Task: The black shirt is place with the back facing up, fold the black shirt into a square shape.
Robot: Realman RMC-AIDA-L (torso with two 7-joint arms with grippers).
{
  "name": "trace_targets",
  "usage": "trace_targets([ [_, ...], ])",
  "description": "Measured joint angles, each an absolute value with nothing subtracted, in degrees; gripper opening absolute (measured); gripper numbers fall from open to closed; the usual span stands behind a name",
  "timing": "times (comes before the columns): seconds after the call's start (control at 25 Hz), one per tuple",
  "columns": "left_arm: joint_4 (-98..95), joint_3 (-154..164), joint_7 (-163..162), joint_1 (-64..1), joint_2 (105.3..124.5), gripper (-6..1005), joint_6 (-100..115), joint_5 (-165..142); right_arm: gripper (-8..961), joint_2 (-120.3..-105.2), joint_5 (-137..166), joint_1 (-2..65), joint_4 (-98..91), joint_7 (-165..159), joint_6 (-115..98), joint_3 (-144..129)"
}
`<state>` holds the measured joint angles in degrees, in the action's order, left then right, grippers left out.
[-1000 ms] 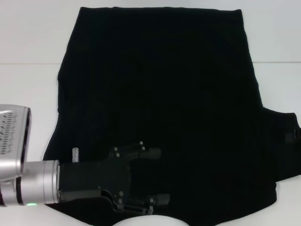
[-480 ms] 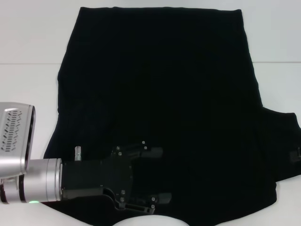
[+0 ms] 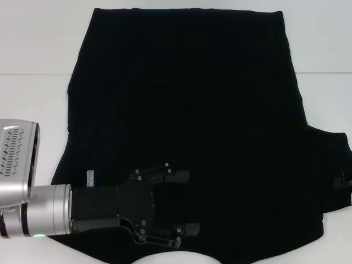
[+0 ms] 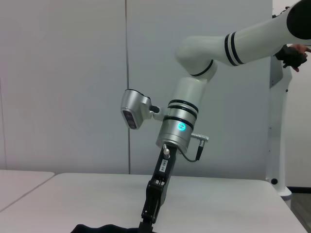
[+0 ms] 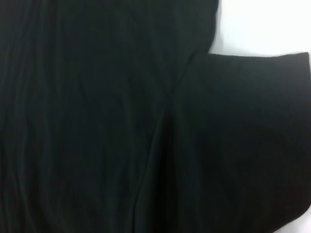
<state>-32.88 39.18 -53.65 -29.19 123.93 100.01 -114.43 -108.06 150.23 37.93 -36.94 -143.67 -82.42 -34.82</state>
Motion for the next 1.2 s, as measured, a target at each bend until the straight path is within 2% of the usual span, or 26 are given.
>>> trace_targets([
  [0.48,-32.81,39.11,-53.63,-29.05,123.93,948,100.02,-113.69,272,-108.45,150.05,36.57,-37.29,-143.66,-81.32,-34.19],
  [0.68,-32.67,39.11,-53.64,-29.17,123.93,948,100.02,-113.69,42,-108.55,149.97,36.22,-37.63,-143.09,-79.67,-33.28],
  [0.92,-32.42,39.11,-53.65,-29.15,123.93,949,100.03,-112.97,3,-108.57,149.94,36.04,-37.62,-139.72,-77.68,-28.45],
  [1.2,-31.78,39.11,-53.70,-29.12,124.00,949,100.02,-112.24,3,-108.93,149.00,36.03,-37.14,-135.37,-74.23,-26.18],
])
